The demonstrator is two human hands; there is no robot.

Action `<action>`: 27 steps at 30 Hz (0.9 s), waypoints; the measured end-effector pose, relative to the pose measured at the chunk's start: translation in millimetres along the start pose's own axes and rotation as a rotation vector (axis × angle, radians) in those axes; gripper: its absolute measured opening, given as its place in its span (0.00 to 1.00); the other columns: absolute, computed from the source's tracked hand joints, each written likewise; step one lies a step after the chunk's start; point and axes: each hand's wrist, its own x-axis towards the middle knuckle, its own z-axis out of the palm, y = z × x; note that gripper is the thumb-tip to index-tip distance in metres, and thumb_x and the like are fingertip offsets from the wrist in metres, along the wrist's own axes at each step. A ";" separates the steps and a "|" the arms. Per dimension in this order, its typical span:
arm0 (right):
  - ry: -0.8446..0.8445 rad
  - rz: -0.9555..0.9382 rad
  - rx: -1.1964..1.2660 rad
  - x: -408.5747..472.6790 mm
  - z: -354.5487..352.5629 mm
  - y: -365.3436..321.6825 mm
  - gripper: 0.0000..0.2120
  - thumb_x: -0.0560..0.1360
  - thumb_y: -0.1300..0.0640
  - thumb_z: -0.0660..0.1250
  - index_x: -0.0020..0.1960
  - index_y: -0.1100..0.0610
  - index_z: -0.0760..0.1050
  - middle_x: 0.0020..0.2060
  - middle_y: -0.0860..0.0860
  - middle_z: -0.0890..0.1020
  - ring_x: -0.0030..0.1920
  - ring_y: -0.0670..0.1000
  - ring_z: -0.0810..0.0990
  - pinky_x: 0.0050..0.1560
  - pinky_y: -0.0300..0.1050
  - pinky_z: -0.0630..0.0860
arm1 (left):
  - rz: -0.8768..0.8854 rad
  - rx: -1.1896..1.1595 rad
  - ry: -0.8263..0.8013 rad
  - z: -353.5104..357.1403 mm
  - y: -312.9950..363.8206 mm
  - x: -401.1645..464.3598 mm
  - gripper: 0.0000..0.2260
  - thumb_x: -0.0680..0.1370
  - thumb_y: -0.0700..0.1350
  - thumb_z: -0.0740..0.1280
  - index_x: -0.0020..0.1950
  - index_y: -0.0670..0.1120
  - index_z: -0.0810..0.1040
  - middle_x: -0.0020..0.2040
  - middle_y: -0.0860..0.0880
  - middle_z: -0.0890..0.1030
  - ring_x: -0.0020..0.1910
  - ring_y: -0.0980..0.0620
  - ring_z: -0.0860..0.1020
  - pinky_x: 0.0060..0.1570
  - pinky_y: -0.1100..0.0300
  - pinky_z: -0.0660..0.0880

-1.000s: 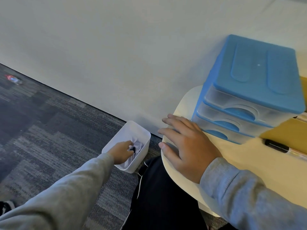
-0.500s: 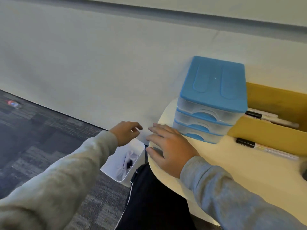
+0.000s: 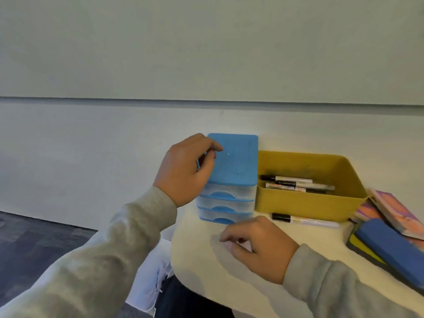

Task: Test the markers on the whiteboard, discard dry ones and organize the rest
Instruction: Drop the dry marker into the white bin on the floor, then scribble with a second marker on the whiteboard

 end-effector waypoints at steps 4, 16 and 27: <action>0.237 -0.005 -0.010 -20.1 -63.2 0.2 0.08 0.78 0.51 0.64 0.48 0.49 0.82 0.36 0.42 0.83 0.37 0.43 0.80 0.39 0.40 0.77 | 0.098 -0.072 -0.131 36.8 40.5 37.3 0.07 0.80 0.40 0.64 0.54 0.47 0.81 0.45 0.53 0.79 0.42 0.57 0.76 0.44 0.65 0.73; 0.333 0.316 -0.295 -11.0 -159.0 82.8 0.06 0.77 0.56 0.68 0.47 0.52 0.83 0.34 0.48 0.83 0.36 0.48 0.80 0.41 0.43 0.77 | -0.037 0.083 -0.487 110.8 50.2 68.4 0.07 0.81 0.52 0.61 0.51 0.56 0.79 0.40 0.58 0.80 0.40 0.58 0.79 0.45 0.53 0.80; -0.478 0.354 -0.454 46.7 -135.9 133.1 0.11 0.75 0.45 0.70 0.50 0.42 0.67 0.47 0.47 0.79 0.46 0.53 0.78 0.55 0.55 0.78 | -0.096 0.002 -0.470 107.7 50.3 69.9 0.08 0.81 0.50 0.62 0.45 0.54 0.78 0.33 0.56 0.78 0.32 0.57 0.76 0.39 0.53 0.80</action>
